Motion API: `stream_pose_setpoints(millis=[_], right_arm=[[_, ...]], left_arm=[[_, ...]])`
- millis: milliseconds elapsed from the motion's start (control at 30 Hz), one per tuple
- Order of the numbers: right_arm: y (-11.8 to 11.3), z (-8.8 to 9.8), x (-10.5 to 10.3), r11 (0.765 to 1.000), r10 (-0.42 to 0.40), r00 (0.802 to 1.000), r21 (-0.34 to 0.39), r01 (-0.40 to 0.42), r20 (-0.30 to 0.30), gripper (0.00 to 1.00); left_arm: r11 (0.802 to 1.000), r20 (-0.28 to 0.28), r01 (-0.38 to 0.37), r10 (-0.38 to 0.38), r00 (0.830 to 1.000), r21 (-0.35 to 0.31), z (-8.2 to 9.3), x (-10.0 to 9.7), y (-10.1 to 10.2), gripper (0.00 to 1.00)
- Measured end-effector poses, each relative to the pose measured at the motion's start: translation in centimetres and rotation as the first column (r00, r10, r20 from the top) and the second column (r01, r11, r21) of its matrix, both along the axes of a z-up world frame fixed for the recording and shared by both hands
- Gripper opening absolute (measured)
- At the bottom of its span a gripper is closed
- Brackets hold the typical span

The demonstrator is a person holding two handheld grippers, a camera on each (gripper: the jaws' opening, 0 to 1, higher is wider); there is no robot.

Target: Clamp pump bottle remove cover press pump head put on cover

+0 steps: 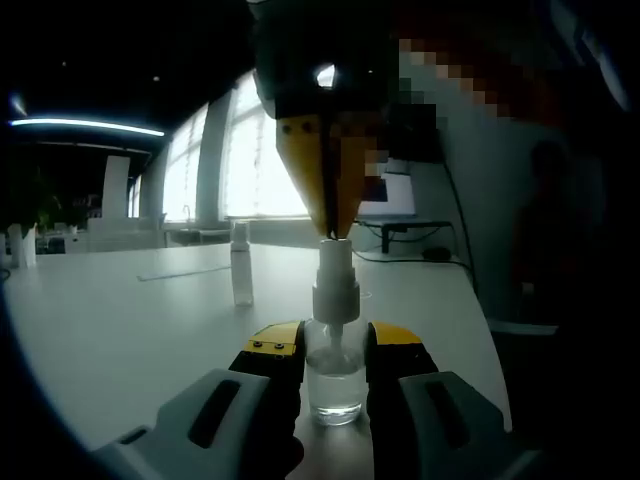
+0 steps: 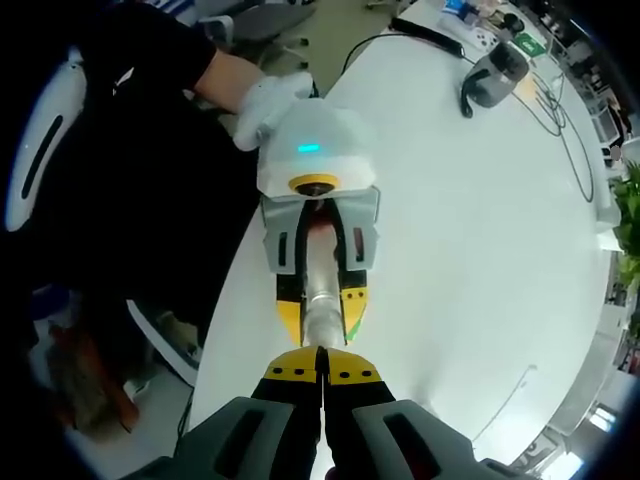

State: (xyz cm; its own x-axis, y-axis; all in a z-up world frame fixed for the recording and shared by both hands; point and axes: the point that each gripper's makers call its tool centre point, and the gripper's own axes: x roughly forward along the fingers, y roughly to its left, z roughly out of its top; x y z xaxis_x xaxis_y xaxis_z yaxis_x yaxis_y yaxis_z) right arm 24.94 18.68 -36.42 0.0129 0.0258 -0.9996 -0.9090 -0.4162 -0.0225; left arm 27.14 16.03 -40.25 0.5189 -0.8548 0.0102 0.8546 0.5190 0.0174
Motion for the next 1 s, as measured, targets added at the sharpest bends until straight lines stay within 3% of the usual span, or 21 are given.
stream_pose_setpoints(millis=[1000], right_arm=[[-0.03, 0.02, -0.01, 1.000, 0.006, 1.000, -0.002, -0.006, 0.011, 0.00]], left_arm=[[1.000, 0.000, -0.001, 0.001, 1.000, 0.000, -0.07, 0.23, 0.18, 0.15]])
